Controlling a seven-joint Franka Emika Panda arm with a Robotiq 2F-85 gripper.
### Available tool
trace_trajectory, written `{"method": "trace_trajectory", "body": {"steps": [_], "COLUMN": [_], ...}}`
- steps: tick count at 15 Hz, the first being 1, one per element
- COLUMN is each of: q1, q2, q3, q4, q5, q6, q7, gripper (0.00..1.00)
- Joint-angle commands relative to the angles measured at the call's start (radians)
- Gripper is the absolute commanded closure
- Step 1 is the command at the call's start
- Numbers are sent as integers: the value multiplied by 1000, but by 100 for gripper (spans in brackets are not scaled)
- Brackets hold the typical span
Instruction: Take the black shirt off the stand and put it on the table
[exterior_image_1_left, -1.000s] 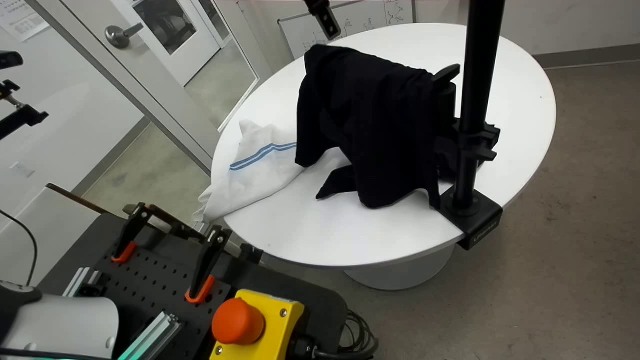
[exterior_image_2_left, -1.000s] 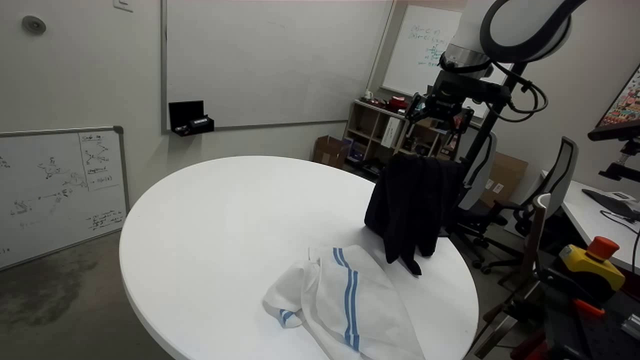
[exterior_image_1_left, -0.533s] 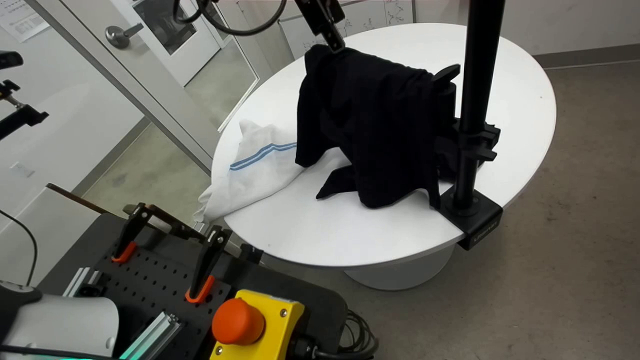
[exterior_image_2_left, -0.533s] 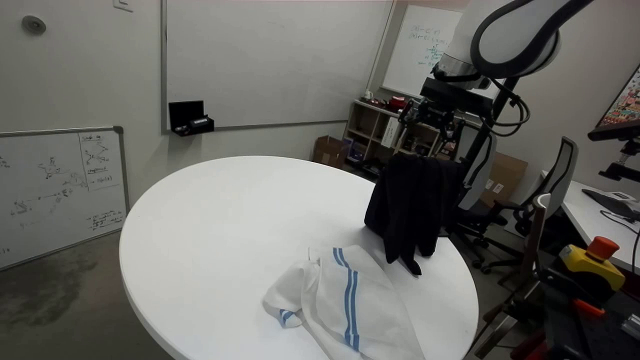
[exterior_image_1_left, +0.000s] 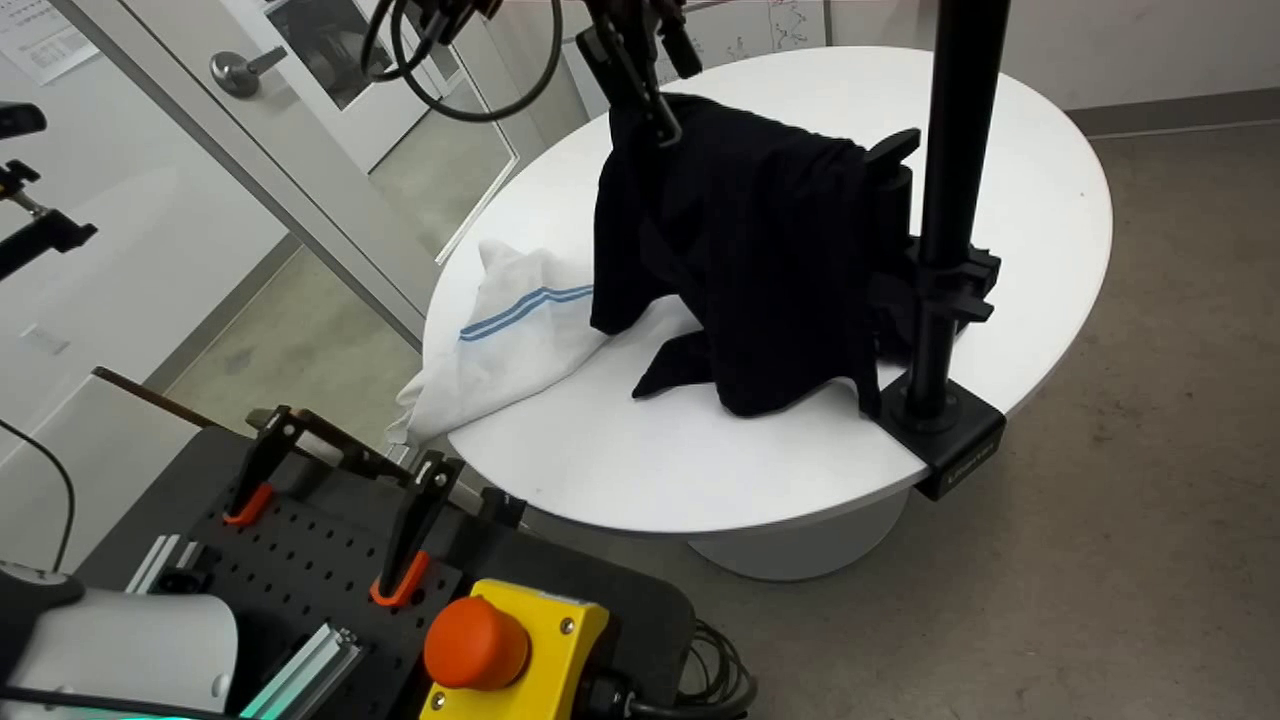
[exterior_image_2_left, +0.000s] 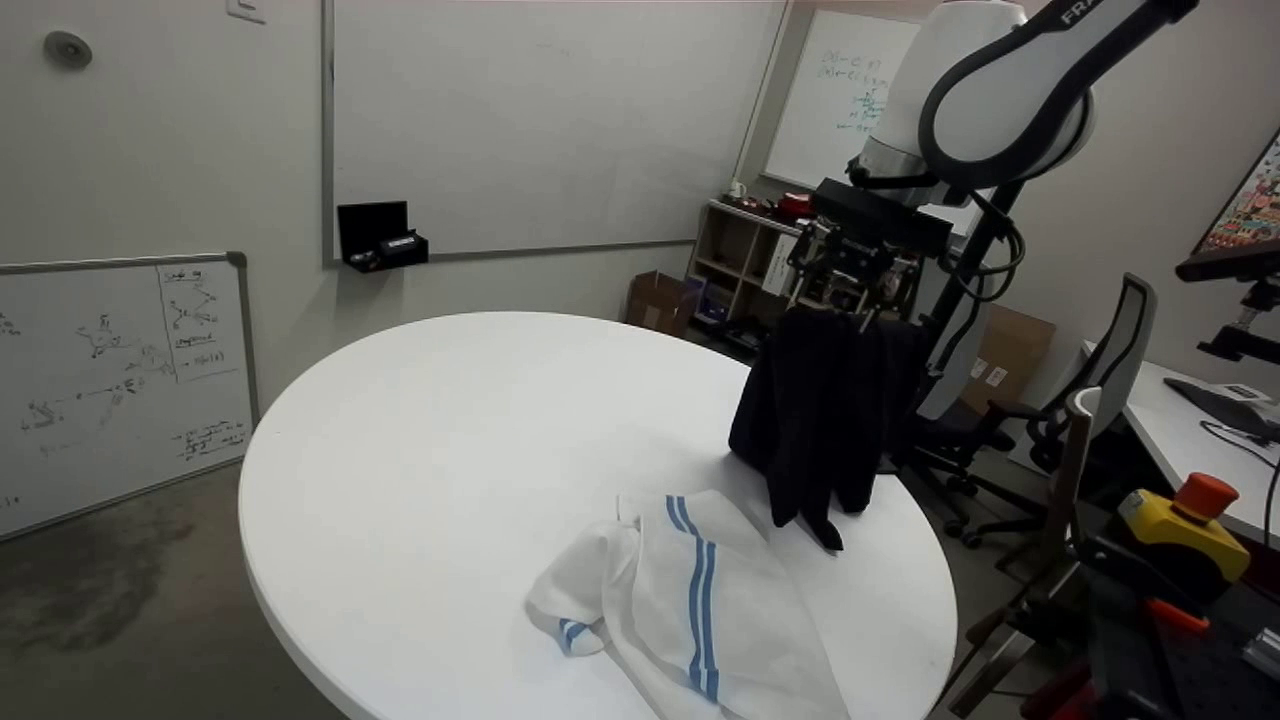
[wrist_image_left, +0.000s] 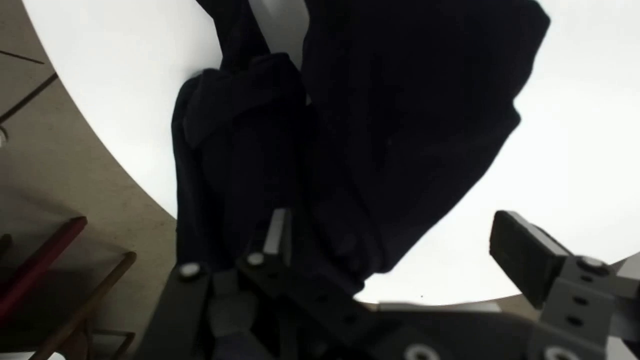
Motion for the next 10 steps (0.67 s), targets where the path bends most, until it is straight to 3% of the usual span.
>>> {"method": "trace_trajectory", "body": {"steps": [1,3,8,10], "q1": [36,42,49,49], "q2": [33,36,38,36], "q3": [-18,-14,-14,-16], "q4": [16,16,23,29], "q5": [27,35,42,48], "q6": [11,10,7,5], "q7": [53,68,84,89], "gripper": [25,32,70,79]}}
